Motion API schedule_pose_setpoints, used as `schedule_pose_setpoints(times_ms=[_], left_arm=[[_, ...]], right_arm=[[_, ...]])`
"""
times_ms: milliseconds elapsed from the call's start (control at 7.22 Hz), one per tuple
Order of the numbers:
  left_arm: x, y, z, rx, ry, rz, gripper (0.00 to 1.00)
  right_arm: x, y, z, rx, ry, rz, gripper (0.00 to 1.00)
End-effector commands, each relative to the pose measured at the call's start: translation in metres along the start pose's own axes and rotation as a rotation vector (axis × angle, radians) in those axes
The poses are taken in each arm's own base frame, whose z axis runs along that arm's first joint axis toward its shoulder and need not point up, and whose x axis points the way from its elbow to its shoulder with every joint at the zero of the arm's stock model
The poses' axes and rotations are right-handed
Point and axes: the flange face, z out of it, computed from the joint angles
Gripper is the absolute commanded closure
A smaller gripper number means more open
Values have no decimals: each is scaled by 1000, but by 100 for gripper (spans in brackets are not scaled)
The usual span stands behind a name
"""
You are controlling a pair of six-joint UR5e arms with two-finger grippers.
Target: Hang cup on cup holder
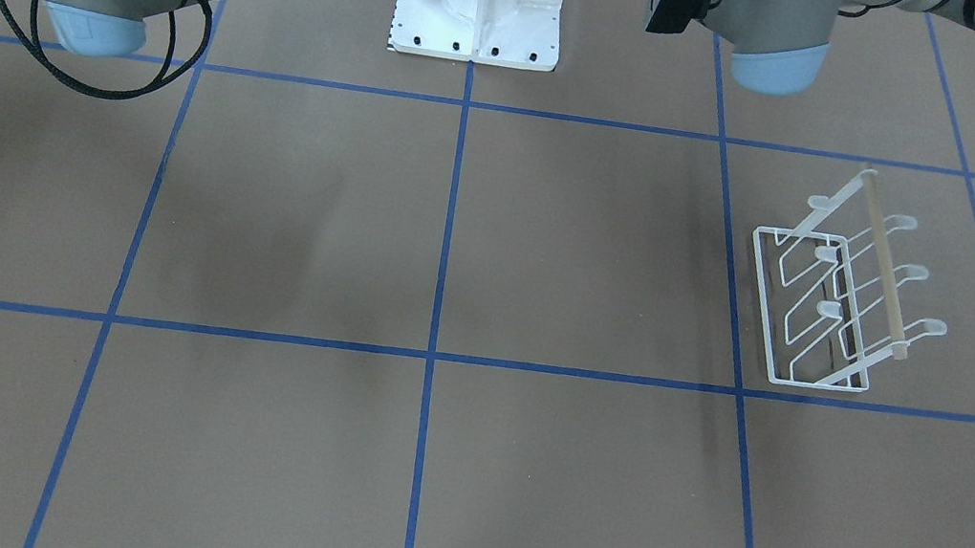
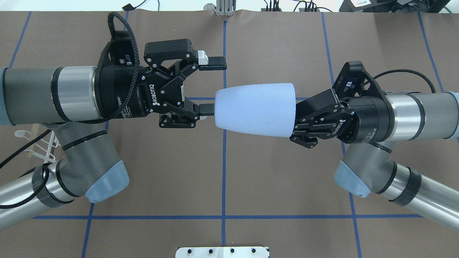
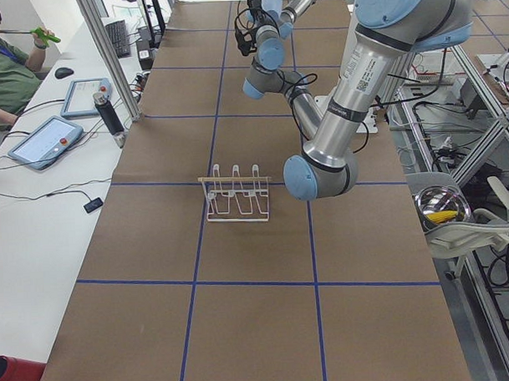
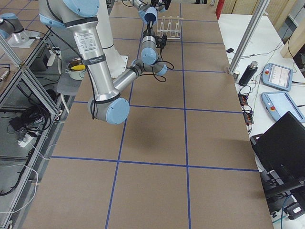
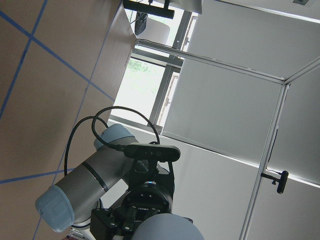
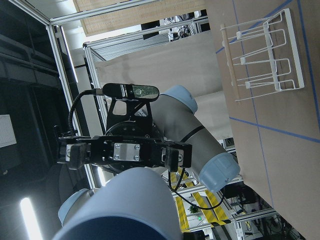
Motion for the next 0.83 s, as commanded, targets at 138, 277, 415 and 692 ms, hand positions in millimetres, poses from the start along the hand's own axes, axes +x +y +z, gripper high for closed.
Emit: schedule_pose_setpoints(times_ms=[138,277,415,692], left_arm=[[0,4,1,-8,5,-2,9],[-1,7,1,-14,3,-5,8],[0,7,1,-15,5,-4,8],[-1,8,2,-15,4,-7,8]], right_arm=[[5,-3,-1,7,0,2,100],[8,-4,-3,12,7,5,100],[8,-4,-3,13,6,5,100],[8,-4,-2,13,4,4,100]])
